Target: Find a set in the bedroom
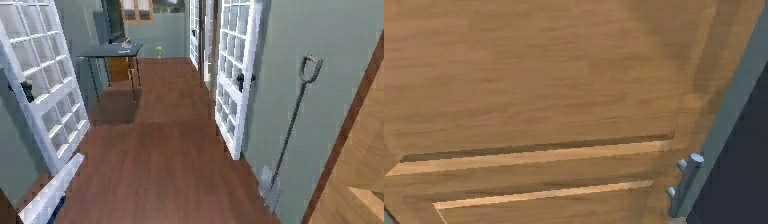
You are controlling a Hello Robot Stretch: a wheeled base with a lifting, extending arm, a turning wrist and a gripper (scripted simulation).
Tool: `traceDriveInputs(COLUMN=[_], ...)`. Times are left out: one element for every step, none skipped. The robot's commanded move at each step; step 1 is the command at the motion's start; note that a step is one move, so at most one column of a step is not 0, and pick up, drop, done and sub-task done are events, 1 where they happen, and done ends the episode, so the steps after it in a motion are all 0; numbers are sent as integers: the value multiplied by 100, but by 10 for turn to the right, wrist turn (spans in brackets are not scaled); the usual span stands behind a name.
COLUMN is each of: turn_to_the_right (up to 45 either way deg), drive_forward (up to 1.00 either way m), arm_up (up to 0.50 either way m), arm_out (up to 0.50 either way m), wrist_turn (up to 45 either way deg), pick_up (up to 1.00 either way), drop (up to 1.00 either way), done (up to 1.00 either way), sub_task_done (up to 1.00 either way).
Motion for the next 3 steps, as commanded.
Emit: traceDriveInputs(turn_to_the_right=[0, 0, 0], drive_forward=[100, 100, 100], arm_up=[0, 0, 0], arm_out=[0, 0, 0], wrist_turn=[0, 0, 0], pick_up=[0, 0, 0], drop=[0, 0, 0], done=[0, 0, 0], sub_task_done=[0, 0, 0])
